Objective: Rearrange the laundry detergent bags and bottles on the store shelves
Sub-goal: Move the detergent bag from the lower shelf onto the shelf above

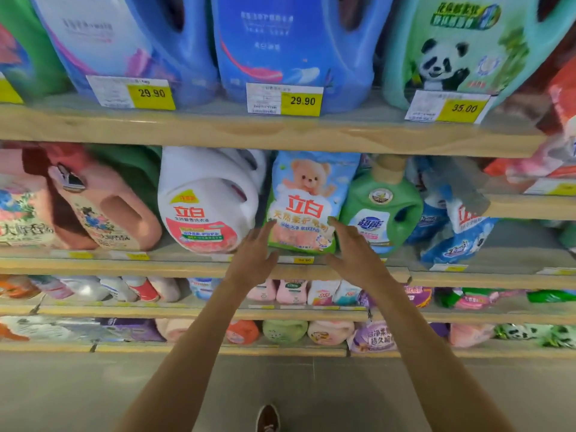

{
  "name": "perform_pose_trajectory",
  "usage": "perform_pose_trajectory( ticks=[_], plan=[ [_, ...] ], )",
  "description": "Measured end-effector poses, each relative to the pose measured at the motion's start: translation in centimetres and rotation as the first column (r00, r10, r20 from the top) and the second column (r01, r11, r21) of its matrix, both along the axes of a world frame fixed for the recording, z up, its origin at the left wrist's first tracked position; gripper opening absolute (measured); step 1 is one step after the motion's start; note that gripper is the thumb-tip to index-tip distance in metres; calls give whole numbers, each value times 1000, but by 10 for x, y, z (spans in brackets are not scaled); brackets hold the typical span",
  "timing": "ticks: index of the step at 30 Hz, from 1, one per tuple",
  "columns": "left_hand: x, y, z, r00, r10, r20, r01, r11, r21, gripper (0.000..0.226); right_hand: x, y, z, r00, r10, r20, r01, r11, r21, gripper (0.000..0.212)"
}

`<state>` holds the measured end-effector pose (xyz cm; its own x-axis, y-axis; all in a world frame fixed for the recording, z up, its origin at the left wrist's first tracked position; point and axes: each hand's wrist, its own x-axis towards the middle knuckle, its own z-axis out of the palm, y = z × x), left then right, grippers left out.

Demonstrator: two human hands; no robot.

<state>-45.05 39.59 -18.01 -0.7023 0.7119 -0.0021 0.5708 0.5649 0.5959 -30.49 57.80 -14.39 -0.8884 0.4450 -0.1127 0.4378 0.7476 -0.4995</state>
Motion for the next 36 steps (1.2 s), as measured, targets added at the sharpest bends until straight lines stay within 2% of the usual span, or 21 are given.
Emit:
perform_pose_trajectory(
  ticks=[5,8,15,18,22,25,29,33,36],
  plan=[
    [-21,17,-26,990,28,135,-46,990,131,81,-22,2,-29,980,-135,-143,107,977,-187,90],
    [-26,23,-41,984,6,175,-45,975,219,89,-28,-2,-45,954,-202,-222,151,962,-229,90],
    [-50,40,-53,980,-43,195,-11,965,264,103,-49,1,-66,906,-203,-372,84,946,-313,96],
    [-61,47,-57,973,-78,219,11,956,294,109,-59,6,-77,899,-202,-389,76,946,-316,95],
    [-70,54,-60,947,-66,315,-35,952,304,120,-63,15,-86,880,-181,-438,28,943,-332,78],
    [-75,59,-60,929,-80,363,-43,947,320,117,-62,22,-93,867,-181,-465,0,932,-362,70],
    [-79,62,-66,927,-121,355,-3,944,331,117,-64,27,-99,875,-157,-457,-12,938,-346,75],
    [-79,63,-64,916,-130,381,1,947,320,115,-68,27,-98,877,-183,-445,33,945,-324,69],
    [-82,59,-65,929,-159,334,56,953,298,117,-70,27,-102,867,-219,-448,82,949,-306,79]
  ],
)
